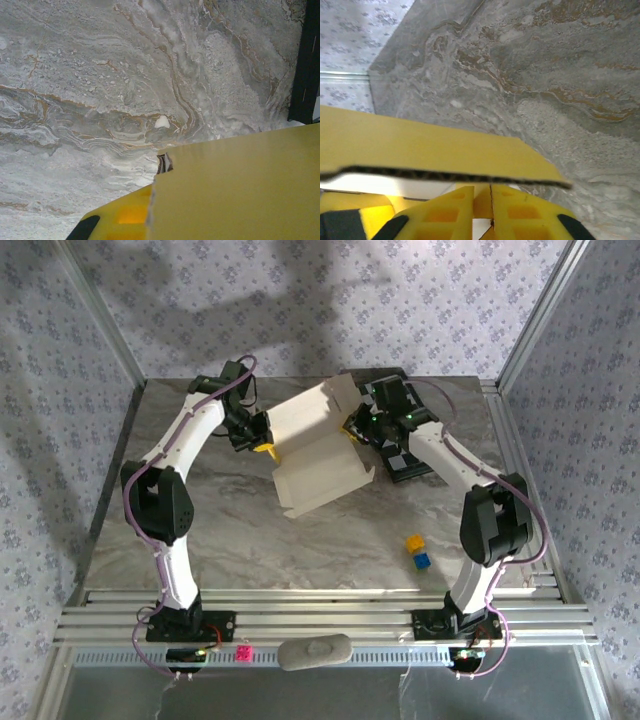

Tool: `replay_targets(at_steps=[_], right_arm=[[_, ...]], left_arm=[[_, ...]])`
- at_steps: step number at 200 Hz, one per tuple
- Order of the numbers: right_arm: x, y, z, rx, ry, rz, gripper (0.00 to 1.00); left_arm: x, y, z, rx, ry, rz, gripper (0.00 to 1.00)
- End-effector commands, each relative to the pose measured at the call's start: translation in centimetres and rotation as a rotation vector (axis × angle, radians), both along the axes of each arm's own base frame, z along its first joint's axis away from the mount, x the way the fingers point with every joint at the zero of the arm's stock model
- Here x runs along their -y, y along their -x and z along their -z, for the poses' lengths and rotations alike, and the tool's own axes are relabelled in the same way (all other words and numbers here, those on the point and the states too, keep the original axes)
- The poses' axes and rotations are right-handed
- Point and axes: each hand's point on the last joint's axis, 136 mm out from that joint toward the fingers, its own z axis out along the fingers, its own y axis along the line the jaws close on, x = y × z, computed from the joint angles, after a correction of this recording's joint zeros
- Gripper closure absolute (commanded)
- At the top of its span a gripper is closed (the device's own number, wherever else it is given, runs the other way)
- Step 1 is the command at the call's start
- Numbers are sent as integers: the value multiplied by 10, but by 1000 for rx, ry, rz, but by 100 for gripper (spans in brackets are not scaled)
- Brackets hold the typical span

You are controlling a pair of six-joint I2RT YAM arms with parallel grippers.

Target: Fold the paper box

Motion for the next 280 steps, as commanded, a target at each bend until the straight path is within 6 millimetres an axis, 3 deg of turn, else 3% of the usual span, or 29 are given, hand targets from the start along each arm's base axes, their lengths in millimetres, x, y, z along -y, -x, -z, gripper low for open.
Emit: replay_targets(at_steps=[1,25,47,81,107,127,145,179,213,280], right_arm=[[-9,17,14,-47,110,-81,91],[-11,22,13,-46,177,-114,93],[-8,23,-3,10,219,-143,82],[11,26,-77,265,224,-232,56],[42,34,-131,456,188,-242,51],[66,33,-145,554,264,-252,51],[74,30,-143,681,418,-314,49],[68,27,-125,898,592,-483,38],[59,11,-95,846,661,-613,36],[32,-13,-88,842,635,-662,41]], left_arm=[[22,2,-30,57,122,31,100],[21,1,-31,60,123,30,100],[19,2,-28,53,118,32,100],[9,5,-22,43,86,44,100],[2,7,-19,39,49,64,100],[-1,7,-20,40,31,77,100],[-3,8,-21,35,18,90,100],[-5,8,-25,35,-3,113,100],[-7,12,-23,28,-24,127,100],[-6,16,-21,19,-39,144,100]])
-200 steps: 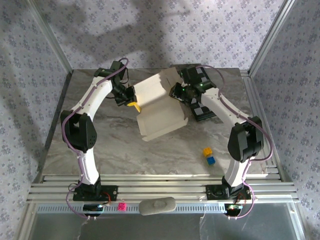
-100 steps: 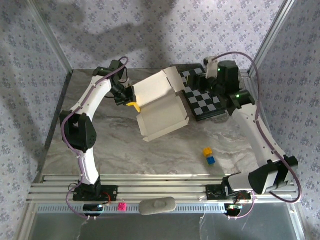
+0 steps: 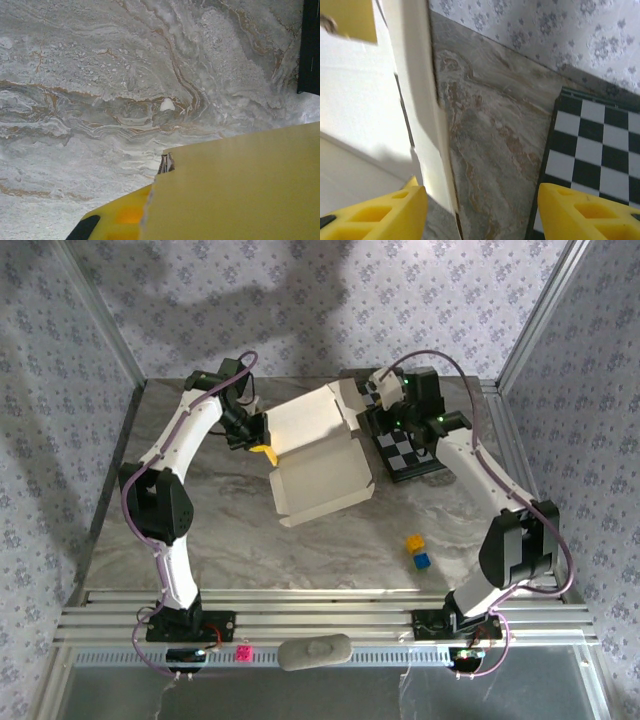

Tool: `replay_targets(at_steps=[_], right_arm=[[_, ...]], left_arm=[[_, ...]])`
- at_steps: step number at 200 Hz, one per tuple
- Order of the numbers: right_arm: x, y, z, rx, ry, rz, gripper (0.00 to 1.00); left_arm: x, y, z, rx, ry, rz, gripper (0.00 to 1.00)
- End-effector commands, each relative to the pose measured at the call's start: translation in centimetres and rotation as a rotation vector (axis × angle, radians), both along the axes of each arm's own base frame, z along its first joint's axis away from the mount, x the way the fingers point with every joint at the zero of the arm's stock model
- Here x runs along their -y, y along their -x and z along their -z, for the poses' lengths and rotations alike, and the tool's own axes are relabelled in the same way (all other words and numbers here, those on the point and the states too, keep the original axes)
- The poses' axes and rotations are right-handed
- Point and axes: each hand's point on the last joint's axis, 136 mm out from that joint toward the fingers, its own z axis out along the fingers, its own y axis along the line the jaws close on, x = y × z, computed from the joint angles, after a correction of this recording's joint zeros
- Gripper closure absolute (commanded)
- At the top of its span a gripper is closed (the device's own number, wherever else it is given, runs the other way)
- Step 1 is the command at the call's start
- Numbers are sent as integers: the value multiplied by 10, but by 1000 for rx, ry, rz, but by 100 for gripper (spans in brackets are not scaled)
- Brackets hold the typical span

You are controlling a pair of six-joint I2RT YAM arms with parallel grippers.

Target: Fold the paper box

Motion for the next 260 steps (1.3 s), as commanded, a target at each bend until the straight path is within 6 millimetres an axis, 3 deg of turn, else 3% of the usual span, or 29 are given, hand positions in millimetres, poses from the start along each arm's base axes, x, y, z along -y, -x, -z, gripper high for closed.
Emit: replay_targets(at_steps=[1,41,55,91,125,182,229,260], right_arm=[[-13,-7,-17,42,2,-51,41],[-26,-15,-9,12,51,-75,53],[-26,-19,-7,14,80,-60,60],[-25,-23,-9,49,185,29,100],[-10,-25,-18,146,347,317,100],[5,2,-37,300,597,852,100],[-31,11,-35,306,610,840,100],[-36,14,-42,238,548,775,98]], left_arm=[[0,3,-10,12,-5,22,100],[1,4,-8,5,-6,23,100],[2,-1,-17,32,0,22,100],[2,-2,-17,29,-4,15,100],[4,-4,-16,28,-3,8,100],[10,-5,-18,27,17,7,100],[11,-3,-17,23,20,7,100],[8,-1,-16,21,10,8,100]])
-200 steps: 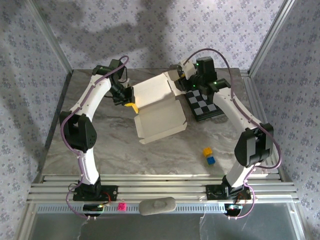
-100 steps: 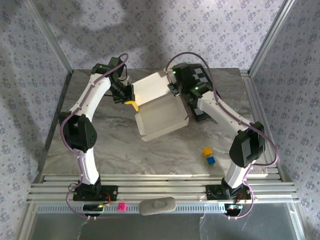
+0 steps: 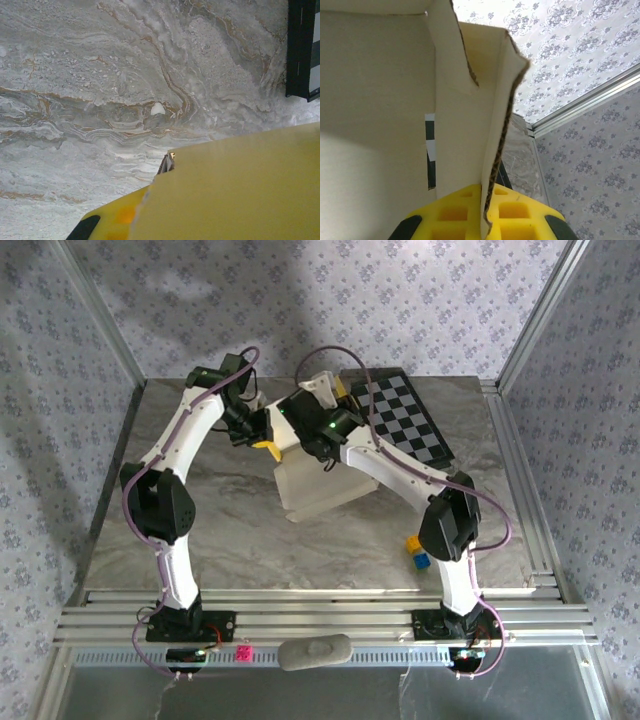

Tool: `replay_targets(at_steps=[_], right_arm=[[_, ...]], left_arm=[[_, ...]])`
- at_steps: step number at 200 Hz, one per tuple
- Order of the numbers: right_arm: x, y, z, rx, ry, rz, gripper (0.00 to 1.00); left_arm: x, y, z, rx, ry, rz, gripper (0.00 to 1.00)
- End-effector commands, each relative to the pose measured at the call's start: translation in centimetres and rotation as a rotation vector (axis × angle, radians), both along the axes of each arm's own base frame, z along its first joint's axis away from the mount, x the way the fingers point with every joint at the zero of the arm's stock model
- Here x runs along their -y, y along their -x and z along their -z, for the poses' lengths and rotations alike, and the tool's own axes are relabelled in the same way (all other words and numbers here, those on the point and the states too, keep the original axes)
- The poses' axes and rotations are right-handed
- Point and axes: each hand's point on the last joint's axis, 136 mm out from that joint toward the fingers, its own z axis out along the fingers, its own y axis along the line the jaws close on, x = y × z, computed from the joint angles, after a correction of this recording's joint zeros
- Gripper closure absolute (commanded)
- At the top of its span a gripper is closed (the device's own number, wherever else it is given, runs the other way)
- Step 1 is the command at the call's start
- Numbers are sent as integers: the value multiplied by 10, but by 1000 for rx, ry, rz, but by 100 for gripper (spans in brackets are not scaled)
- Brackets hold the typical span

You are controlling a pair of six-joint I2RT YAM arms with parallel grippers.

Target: Fold the paper box

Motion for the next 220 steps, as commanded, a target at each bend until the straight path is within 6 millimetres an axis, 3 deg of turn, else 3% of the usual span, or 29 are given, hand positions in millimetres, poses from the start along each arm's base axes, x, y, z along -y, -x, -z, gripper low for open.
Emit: replay_targets(at_steps=[1,27,36,50,65,86,103,121,141,169,180,220], right_arm=[[8,7,-18,-12,-47,5,97],[-12,18,-31,-128,-247,-275,49],[-21,28,-40,-172,-336,-398,40],[-38,50,-60,-264,-517,-646,32],[-34,70,-88,-309,-700,-802,30],[-1,75,-124,-340,-967,-921,31],[34,62,-142,-294,-1188,-941,32],[70,37,-127,-269,-1317,-863,35],[89,17,-100,-305,-1427,-824,44],[75,7,-59,-482,-1521,-875,50],[69,5,-44,-555,-1573,-885,54],[43,23,-21,-679,-1572,-940,57]], left_arm=[[1,3,-4,-1,1,12,100],[-3,4,-2,-1,-7,16,100],[-4,3,-1,2,-9,23,100],[-5,1,-1,18,-17,39,100],[-3,-2,0,35,-14,75,100],[-2,-4,2,57,-11,126,100],[1,-6,2,73,2,167,100],[8,-8,2,83,32,210,100],[13,-5,4,81,59,253,100],[17,1,5,86,91,301,100],[17,7,14,59,101,313,100],[20,12,23,43,126,331,100]])
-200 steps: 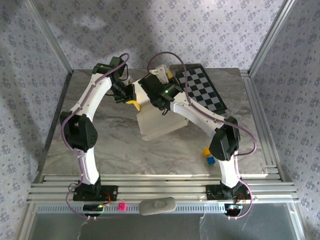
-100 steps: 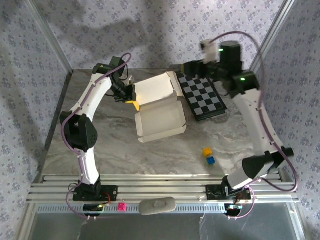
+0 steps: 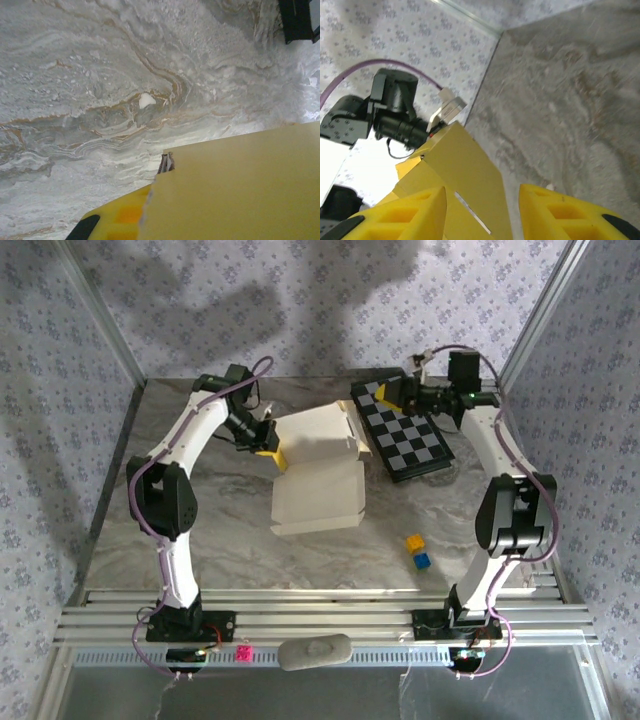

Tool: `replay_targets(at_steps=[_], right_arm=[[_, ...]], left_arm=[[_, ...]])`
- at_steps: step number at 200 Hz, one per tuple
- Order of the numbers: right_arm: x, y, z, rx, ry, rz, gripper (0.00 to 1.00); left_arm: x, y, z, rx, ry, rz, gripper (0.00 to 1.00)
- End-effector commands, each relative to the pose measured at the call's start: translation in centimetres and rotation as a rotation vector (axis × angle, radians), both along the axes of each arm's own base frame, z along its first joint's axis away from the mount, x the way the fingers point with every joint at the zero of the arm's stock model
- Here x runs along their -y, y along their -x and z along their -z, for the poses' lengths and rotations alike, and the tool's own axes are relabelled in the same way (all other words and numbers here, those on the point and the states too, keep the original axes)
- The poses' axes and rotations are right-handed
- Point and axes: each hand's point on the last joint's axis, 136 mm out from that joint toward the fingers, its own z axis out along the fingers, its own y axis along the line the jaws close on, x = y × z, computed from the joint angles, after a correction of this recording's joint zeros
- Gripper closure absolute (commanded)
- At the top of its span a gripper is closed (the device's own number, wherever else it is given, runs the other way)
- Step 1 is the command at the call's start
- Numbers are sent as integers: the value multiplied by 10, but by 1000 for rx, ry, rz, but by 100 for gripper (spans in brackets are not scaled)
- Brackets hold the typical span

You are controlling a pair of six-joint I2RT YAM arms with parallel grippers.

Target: Fold the paper box

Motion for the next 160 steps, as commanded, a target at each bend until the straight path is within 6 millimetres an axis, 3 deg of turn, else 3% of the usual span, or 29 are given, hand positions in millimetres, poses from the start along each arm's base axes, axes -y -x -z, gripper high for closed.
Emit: replay_targets(at_steps=[1,59,160], right_arm=[[-19,29,-18,35,-60,-135,57],[-39,50,6,-18,-34,-201,59],[-49,58,3,43,66,-161,60]], left_arm=[[6,1,-7,20,63,40,100],[8,-1,-5,4,89,31,100],[6,-4,-6,-4,75,-3,100]])
